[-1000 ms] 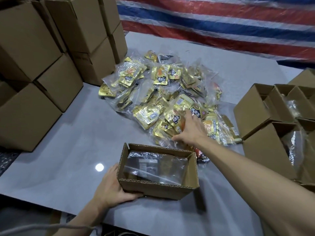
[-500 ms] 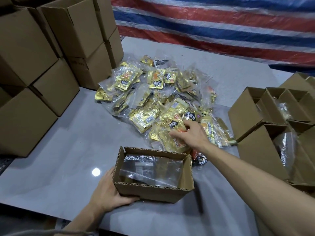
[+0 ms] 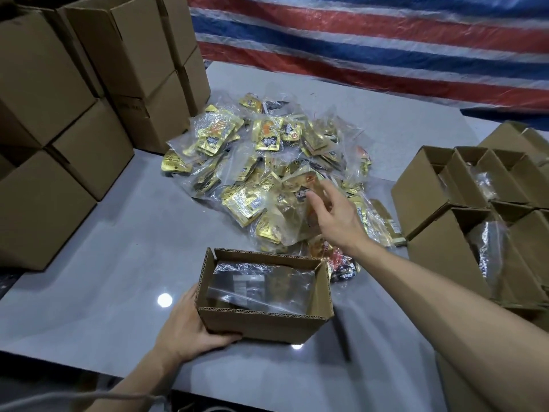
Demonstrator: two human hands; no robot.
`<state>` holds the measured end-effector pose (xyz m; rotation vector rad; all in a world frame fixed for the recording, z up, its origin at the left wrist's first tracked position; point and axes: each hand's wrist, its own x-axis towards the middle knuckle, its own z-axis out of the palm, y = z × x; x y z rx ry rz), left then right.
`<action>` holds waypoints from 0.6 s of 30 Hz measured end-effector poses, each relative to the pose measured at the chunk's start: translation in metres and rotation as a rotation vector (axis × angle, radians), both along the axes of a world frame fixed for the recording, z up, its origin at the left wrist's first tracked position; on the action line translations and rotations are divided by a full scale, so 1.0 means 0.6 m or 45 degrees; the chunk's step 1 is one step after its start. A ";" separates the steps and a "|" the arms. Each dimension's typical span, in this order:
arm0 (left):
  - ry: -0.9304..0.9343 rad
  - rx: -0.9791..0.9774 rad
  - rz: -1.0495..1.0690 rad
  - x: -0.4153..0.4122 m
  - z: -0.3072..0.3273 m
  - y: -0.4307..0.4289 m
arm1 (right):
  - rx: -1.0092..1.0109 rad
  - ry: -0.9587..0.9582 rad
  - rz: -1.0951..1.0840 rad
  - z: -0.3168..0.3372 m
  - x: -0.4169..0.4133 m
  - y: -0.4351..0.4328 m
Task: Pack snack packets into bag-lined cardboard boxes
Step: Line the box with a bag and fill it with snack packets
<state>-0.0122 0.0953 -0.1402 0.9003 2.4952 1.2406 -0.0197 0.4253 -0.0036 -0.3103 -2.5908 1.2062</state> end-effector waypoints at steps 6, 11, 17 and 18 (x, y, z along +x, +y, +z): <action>0.069 0.027 -0.011 0.000 0.002 0.000 | -0.038 0.092 -0.128 0.048 0.018 -0.016; 0.067 -0.038 -0.002 0.001 0.003 0.000 | -0.233 0.046 -0.382 0.106 0.027 -0.028; -0.299 0.046 -0.131 -0.007 0.033 -0.006 | -0.836 -0.186 -0.570 0.166 0.029 -0.050; -0.340 0.055 -0.153 -0.009 0.042 -0.010 | -1.020 -0.239 -0.560 0.172 0.033 -0.058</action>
